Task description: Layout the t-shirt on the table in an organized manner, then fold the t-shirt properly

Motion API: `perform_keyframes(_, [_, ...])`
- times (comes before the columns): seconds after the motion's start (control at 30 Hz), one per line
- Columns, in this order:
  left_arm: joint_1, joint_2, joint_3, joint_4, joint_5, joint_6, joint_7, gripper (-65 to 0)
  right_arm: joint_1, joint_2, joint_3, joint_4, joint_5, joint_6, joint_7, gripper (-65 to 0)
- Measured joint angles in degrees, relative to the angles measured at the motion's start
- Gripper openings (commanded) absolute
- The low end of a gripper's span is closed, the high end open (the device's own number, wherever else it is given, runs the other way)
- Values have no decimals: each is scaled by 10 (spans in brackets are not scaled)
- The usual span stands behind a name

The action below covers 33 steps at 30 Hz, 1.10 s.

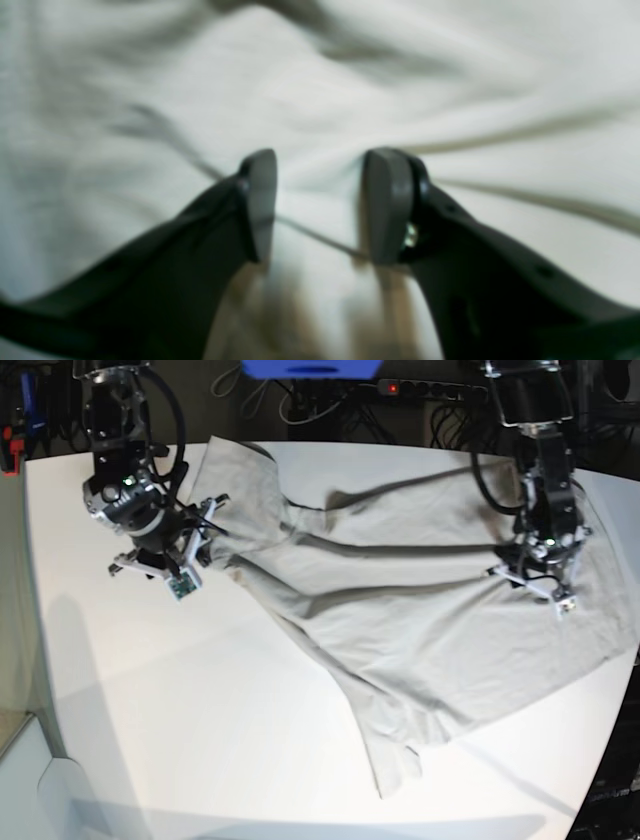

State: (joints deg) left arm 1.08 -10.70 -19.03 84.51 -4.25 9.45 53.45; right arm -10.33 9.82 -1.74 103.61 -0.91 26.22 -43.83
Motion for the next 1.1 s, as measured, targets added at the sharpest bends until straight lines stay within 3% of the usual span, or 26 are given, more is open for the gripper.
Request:
perform_keyframes(0.3, [-6, -75, -115, 8, 3, 0, 5, -367, 14, -6, -3, 0, 0, 0, -2, -451])
perform_keyframes(0.43, [-21, -78, -124, 23, 6, 0, 18, -367, 35, -18, -3, 0, 3, 0, 2, -450])
perform_keyframes(0.5, [-28, -62, -120, 50, -10, 0, 50, -367, 48, -19, -3, 0, 2, 0, 0, -450])
perform_keyframes(0.63, [-40, 2, -108, 104, -83, 0, 102, -367, 82, -19, -18, -11, -1, 0, -5, -450])
perform_keyframes(0.9, [-93, 134, -47, 78, -95, 2, 101, -367, 129, -19, -37, -55, 3, 1, -32, -449])
perform_keyframes(1.0, [-96, 154, -37, 36, -100, 2, 84, -367, 160, -17, -45, -88, -2, 1, -35, -448])
perform_keyframes(1.1, [-95, 145, -45, 2, -94, 2, 43, -367, 193, -15, -70, -120, 0, 1, -35, -440])
